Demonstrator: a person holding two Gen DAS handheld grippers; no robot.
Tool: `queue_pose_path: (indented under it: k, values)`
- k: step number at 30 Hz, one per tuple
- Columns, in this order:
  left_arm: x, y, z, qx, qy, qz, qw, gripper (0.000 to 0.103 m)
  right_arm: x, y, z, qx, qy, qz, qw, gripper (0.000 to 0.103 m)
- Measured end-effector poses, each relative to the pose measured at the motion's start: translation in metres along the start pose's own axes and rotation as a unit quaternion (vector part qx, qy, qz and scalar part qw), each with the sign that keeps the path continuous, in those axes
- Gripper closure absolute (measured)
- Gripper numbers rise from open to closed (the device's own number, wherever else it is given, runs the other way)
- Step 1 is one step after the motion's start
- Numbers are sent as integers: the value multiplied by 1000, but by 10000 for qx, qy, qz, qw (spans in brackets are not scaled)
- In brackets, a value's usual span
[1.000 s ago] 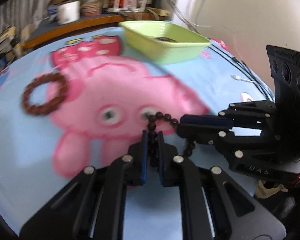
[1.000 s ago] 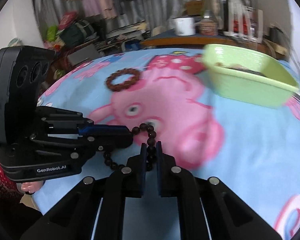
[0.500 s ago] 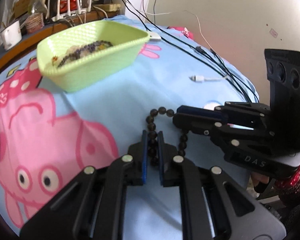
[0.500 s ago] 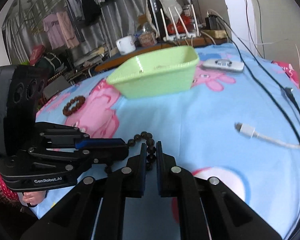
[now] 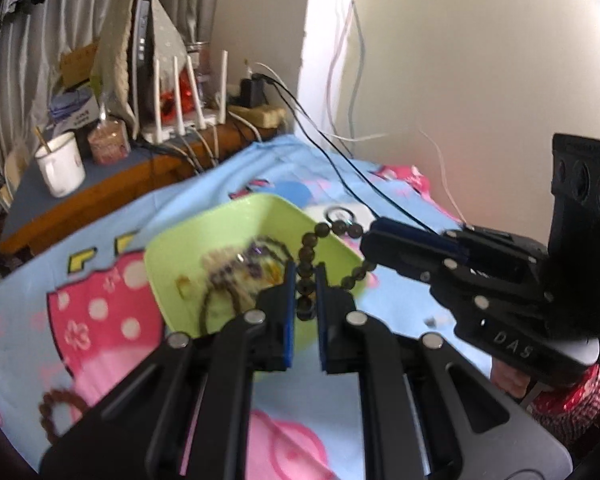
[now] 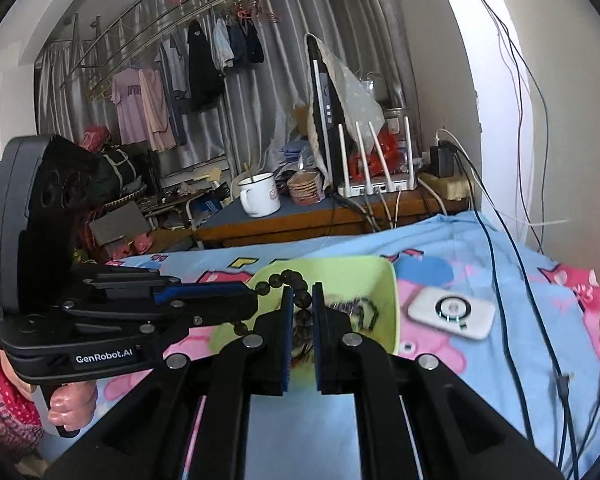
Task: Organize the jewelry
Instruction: 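Carry the black bracelet over the basket and open both grippers, then move both grippers to the large brown wooden bead bracelet and grasp it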
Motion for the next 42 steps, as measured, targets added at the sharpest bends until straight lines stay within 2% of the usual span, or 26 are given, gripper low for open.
queue_pose_path:
  k: [4,6,8,9,10,11,14,20,26,32,36,42]
  values:
    - [-7,24,-18,-227,-135,-33,9996,95,4,34,13,-110,166,-160,9997,103]
    - [-3,42,-30,-510,-253,-8,9984,92,11,52,19,-83,153,-288,9994,103]
    - [7,63,-41,-845,-458,-380,9946,89,18,63,29,124,472,-545,9973,103]
    - [10,64,-45,-880,-588,-468,9933,89,20,59,31,6,692,-510,9963,103]
    - [14,59,-48,-787,-735,-398,9934,89,20,44,31,-193,901,-235,9955,103]
    - [17,49,-48,-809,-765,-241,9935,89,19,36,29,-188,922,-91,9955,103]
    - [24,24,-42,-1196,-652,32,9907,89,22,10,19,-98,949,194,9952,103]
    - [50,-16,-12,-1638,-359,283,9854,89,55,-21,-3,-42,1171,139,9930,103]
    - [74,-37,1,-1686,-363,321,9845,89,84,-37,-22,131,1282,-48,9917,101]
    - [95,-59,4,-1646,-519,445,9840,89,100,-52,-43,527,1244,-50,9908,101]
    - [104,-73,5,-1697,-543,569,9824,74,109,-52,-62,613,1103,-122,9919,101]
    - [116,-93,1,-1749,-598,725,9801,72,116,-53,-84,585,988,-36,9934,101]
Point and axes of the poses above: each gripper's, at about its wrist camera, not at the fingertips, and y roughly the way its jaws point, z to its right, x to its underside, the point moved 2 cm from there along y, roughly the way its jaws point, and after that the axes turned 5 degrees about y, right-handed, at the moved point
